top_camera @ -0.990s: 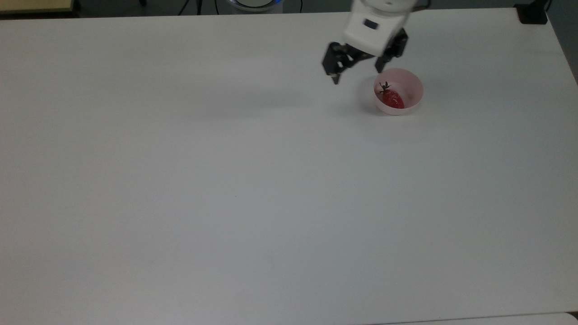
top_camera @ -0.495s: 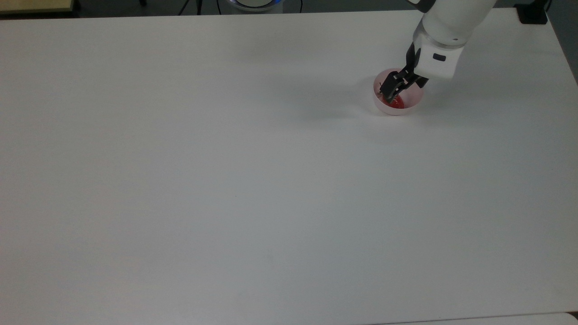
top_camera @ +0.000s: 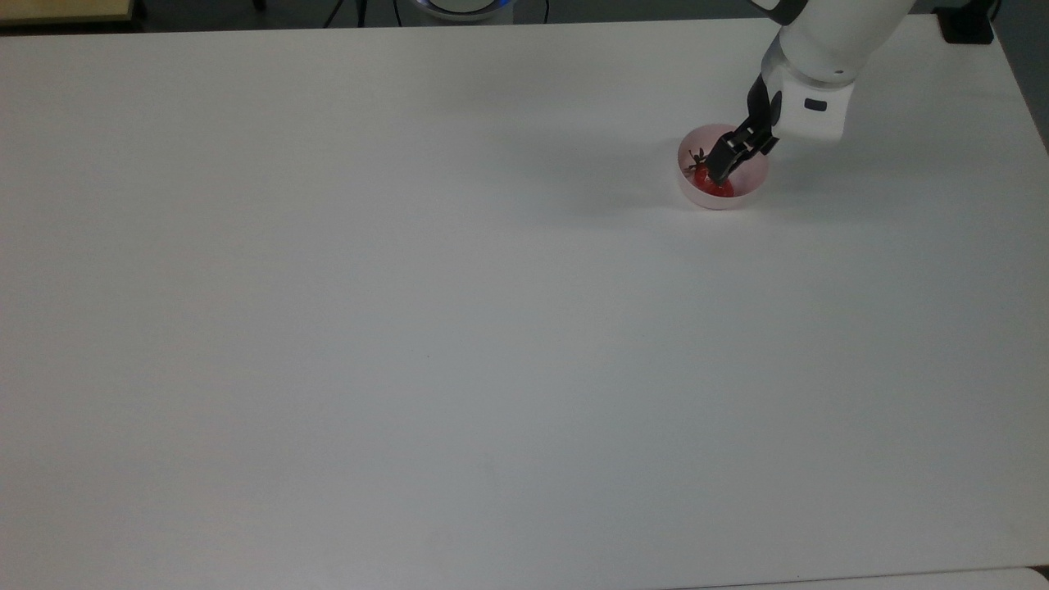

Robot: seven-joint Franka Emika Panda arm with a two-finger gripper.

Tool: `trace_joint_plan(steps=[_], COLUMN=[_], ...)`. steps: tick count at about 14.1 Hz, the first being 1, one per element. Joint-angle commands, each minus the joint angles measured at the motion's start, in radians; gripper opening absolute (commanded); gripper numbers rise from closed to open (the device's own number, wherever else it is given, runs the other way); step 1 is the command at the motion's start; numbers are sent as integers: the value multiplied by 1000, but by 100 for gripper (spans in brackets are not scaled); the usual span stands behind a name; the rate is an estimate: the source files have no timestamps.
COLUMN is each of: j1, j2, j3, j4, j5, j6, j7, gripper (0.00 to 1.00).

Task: Pick up strawberry from bowl
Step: 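Close the gripper on the red strawberry inside the bowl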

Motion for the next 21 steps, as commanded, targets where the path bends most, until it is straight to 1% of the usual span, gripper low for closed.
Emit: trace_joint_plan(steps=[1, 2, 4, 5, 7, 8, 10, 13, 15, 18, 21], j1=[28, 34, 36, 36, 36, 36, 34, 34, 33, 33, 31], j2=[8, 13, 22, 24, 22, 24, 24, 22, 20, 16, 7], j3=[-14, -12, -6, -4, 6, 9, 9, 8, 9, 9, 9], j4=[-40, -51, -63, -74, -94, -101, -106, -104, -101, -92, -63], j5=[-40, -45, -45, -51, -88, -95, -97, -97, -94, -83, -80], j6=[8, 10, 10, 10, 10, 10, 11, 10, 10, 5, -2], j7=[-45, -46, -75, -87, -92, -92, -100, -106, -101, -92, -86], gripper=[79, 78, 72, 71, 71, 67, 55, 43, 37, 36, 34])
